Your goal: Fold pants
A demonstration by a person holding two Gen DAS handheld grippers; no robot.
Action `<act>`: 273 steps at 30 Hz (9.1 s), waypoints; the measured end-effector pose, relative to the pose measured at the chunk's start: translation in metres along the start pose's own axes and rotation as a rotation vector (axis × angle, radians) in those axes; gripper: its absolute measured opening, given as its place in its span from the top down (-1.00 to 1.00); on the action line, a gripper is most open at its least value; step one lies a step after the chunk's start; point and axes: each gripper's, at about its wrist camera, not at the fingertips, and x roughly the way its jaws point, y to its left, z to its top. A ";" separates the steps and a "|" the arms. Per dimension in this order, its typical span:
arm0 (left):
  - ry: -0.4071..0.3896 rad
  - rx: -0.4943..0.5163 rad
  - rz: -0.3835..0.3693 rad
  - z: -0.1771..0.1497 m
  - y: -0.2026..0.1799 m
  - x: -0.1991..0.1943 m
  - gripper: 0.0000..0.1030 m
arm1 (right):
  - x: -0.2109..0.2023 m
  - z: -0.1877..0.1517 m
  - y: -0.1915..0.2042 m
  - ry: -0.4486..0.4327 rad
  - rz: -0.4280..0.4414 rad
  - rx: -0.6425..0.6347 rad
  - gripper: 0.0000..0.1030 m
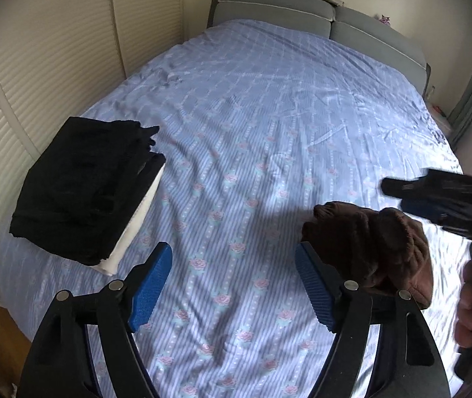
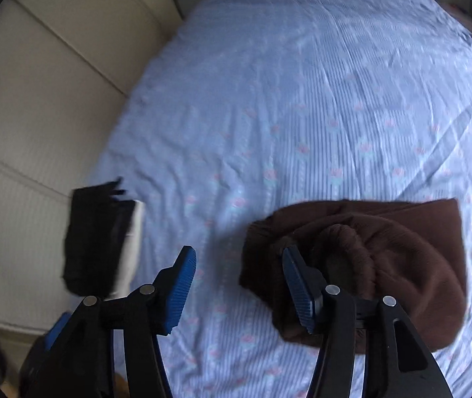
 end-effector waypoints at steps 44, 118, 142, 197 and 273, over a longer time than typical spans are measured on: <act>0.357 -0.240 -0.193 -0.046 -0.101 0.127 -0.43 | -0.045 -0.089 -0.213 0.104 -0.136 0.259 -0.42; 0.430 -0.396 -0.528 -0.057 -0.036 0.216 -0.82 | 0.072 -0.065 -0.235 0.111 -0.120 0.282 -0.53; 0.233 -0.144 -0.540 -0.015 -0.072 0.121 -0.06 | -0.026 -0.080 -0.203 0.011 -0.021 0.223 0.22; -0.110 -0.258 -0.378 -0.083 0.271 -0.204 -0.06 | -0.148 -0.196 0.199 -0.114 0.188 -0.190 0.22; -0.117 0.191 -0.113 0.056 0.404 -0.098 -0.80 | -0.054 -0.178 0.367 -0.240 -0.244 -0.181 -0.75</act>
